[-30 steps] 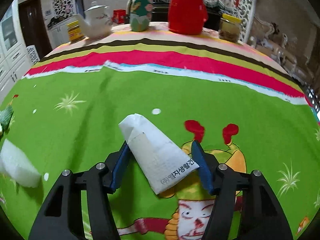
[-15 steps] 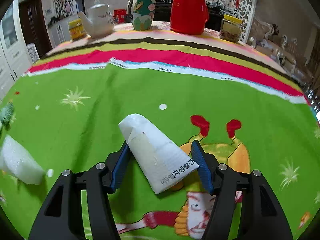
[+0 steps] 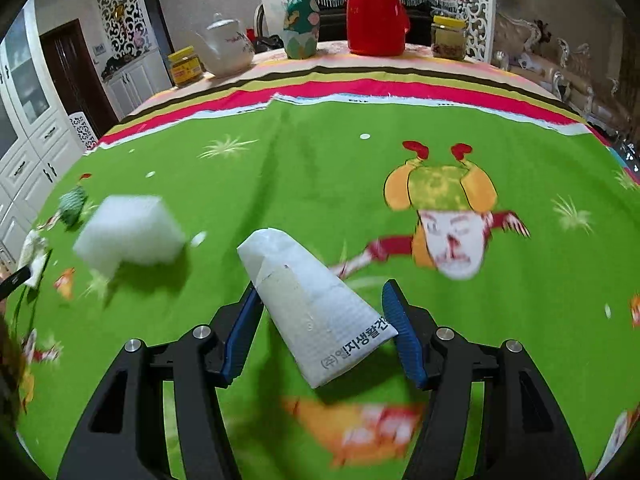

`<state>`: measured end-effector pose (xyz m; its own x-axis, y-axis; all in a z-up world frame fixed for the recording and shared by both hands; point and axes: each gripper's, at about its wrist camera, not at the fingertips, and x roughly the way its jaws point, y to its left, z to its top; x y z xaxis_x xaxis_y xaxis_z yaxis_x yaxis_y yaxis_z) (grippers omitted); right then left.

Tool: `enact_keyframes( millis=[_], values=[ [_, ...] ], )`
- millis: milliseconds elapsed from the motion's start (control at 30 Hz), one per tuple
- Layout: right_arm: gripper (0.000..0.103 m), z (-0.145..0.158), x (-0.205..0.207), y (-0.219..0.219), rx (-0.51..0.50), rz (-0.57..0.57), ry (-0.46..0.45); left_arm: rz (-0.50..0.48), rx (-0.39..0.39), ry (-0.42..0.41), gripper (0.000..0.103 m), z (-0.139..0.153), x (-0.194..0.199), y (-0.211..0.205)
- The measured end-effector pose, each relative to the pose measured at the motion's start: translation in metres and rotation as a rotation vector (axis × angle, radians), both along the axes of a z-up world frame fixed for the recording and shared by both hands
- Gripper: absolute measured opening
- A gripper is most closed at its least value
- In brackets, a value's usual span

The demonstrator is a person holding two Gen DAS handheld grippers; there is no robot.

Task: Collect trash
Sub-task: 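Lift the paper cup with the right tool while the left tool grasps another paper cup, then carry both paper cups over the pink bin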

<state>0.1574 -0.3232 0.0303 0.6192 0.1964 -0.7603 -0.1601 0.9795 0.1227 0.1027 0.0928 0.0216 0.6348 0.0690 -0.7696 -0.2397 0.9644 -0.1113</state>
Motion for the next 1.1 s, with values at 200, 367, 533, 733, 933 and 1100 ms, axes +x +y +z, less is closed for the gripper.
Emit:
enact_keyframes(
  millis=[200,367,533,733,933,1100],
  values=[
    [0.06,0.015,-0.05,0.021,0.007,0.027,-0.052,-0.06,-0.013,0.012,0.044,0.0,0.02,-0.003],
    [0.06,0.019,-0.085,0.049,-0.08,0.062,-0.082,-0.134,-0.031,-0.011,0.042,0.003,-0.004,-0.019],
    [0.06,0.02,-0.095,0.04,0.001,0.022,-0.062,-0.201,-0.024,-0.064,0.041,0.021,-0.045,-0.036],
    [0.06,0.027,-0.128,0.073,0.01,0.082,-0.081,-0.288,-0.027,-0.079,0.041,0.026,-0.093,-0.053],
    [0.06,0.024,-0.156,0.118,0.008,0.157,-0.078,-0.312,-0.002,-0.078,0.041,0.023,-0.122,-0.056],
    [0.06,0.019,-0.169,0.152,0.007,0.209,-0.077,-0.303,0.019,-0.099,0.042,0.026,-0.142,-0.048]
  ],
)
